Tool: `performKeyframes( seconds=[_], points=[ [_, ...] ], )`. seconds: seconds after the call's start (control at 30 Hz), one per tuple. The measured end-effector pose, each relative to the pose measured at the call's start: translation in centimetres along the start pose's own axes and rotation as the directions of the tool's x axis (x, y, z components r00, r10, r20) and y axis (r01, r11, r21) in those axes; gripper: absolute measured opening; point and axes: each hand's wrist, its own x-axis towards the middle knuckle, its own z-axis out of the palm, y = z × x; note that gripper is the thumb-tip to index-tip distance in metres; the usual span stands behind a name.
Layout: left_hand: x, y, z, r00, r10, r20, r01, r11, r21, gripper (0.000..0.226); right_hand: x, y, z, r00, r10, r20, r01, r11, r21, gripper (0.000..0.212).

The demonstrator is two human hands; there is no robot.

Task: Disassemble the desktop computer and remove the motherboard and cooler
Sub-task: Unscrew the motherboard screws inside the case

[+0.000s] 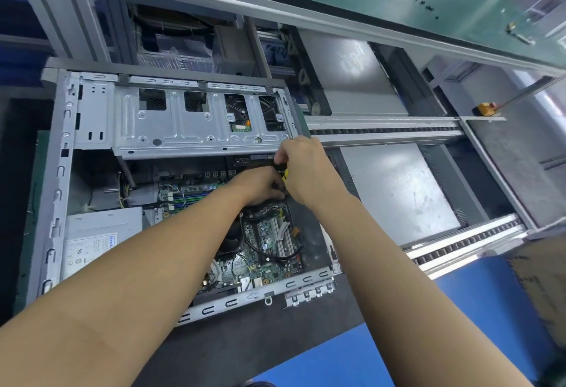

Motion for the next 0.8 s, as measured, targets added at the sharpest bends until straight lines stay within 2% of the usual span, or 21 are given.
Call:
performKeyframes(
  seconds=[0.07,0.13,0.2,0.27,0.33,0.4,0.57,0.63,0.73,0.8],
  points=[
    [0.1,0.0,0.1,0.999,-0.038,-0.022,0.037,0.999,-0.005,0.019,-0.1,0.1,0.3,1.0,0.007,-0.01,-0.007,0.999,0.04,0.026],
    [0.1,0.2,0.2,0.997,-0.06,-0.039,0.059,0.998,-0.021,0.02,-0.1,0.0,0.7,0.995,0.02,-0.099,-0.021,1.0,-0.005,0.019],
    [0.1,0.4,0.1,0.999,-0.049,-0.013,0.049,0.999,-0.01,0.007,-0.2,-0.2,0.9,0.968,0.078,-0.237,-0.093,0.994,-0.054,0.028],
    [0.0,0.5,0.0,0.999,-0.05,-0.012,0.05,0.999,0.005,0.012,-0.1,-0.5,0.9,0.945,0.17,-0.28,-0.183,0.983,-0.023,0.029],
    [-0.1,0.6,0.1,0.998,-0.063,-0.025,0.063,0.998,-0.002,0.01,0.1,-0.8,0.7,0.955,0.195,-0.222,-0.206,0.978,-0.024,0.02],
    [-0.2,0.5,0.1,0.996,-0.081,-0.039,0.08,0.997,-0.015,0.009,0.4,-1.0,0.4,0.977,0.142,-0.158,-0.149,0.988,-0.031,0.014],
    [-0.3,0.4,-0.1,0.998,-0.069,-0.014,0.069,0.998,-0.004,0.018,0.5,-1.3,-0.5,1.0,-0.005,-0.012,0.004,0.996,-0.088,0.026],
    [-0.3,0.4,-0.1,0.999,-0.032,-0.004,0.032,0.999,0.025,0.015,0.5,-1.0,-0.8,1.0,-0.006,-0.01,0.005,0.994,-0.109,0.026],
    [-0.2,0.2,0.1,1.0,-0.015,-0.012,0.015,1.0,-0.002,0.011,0.3,-0.8,-0.7,0.999,0.029,-0.026,-0.029,1.0,-0.002,0.028],
    [-0.2,0.3,0.1,0.999,-0.031,-0.018,0.03,0.999,-0.038,0.014,0.1,-0.8,-0.3,0.996,0.06,-0.059,-0.058,0.997,0.044,0.022]
  ],
)
